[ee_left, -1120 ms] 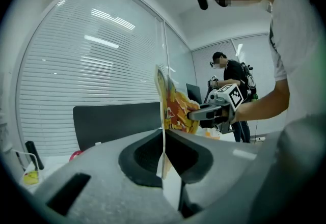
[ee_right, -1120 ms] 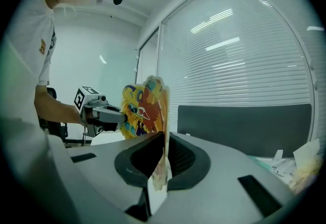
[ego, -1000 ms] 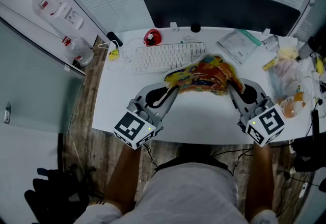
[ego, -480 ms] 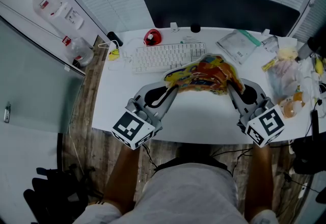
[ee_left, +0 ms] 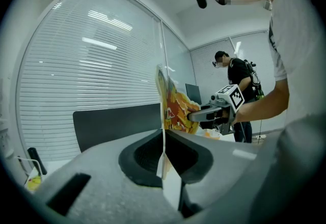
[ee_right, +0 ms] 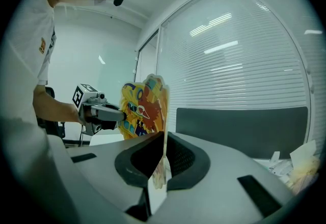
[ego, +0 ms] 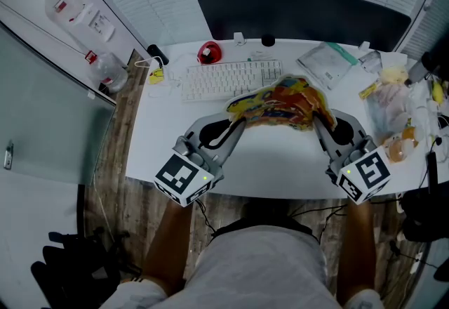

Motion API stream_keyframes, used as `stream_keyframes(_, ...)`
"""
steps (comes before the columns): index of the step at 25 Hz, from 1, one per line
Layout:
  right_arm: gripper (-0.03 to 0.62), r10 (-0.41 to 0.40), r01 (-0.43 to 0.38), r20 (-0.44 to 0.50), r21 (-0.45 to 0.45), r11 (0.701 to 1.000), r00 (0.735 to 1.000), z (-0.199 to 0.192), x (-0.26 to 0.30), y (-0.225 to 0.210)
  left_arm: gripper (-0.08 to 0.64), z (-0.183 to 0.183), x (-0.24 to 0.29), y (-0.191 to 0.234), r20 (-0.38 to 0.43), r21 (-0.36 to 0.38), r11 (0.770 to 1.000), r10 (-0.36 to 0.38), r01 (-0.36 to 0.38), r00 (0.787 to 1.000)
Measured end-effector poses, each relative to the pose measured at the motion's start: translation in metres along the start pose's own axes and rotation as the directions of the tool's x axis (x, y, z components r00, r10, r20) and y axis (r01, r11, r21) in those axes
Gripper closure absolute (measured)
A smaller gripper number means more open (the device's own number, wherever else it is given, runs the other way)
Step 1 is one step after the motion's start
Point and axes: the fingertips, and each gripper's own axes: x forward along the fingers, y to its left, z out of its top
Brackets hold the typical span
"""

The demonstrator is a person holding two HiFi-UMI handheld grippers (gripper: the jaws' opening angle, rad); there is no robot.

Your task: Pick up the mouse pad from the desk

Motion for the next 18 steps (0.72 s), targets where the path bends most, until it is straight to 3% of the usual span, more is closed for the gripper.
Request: stream_keyframes(18, 0.574, -0.009, 0.009, -0.006, 0.013, 1.0, 1.0, -0.0053, -0.0068, 0.0019, 0.537, -0.0025, 0.0002, -0.007, -0.003, 0.005, 1.0, -0.015, 0.015, 1.0)
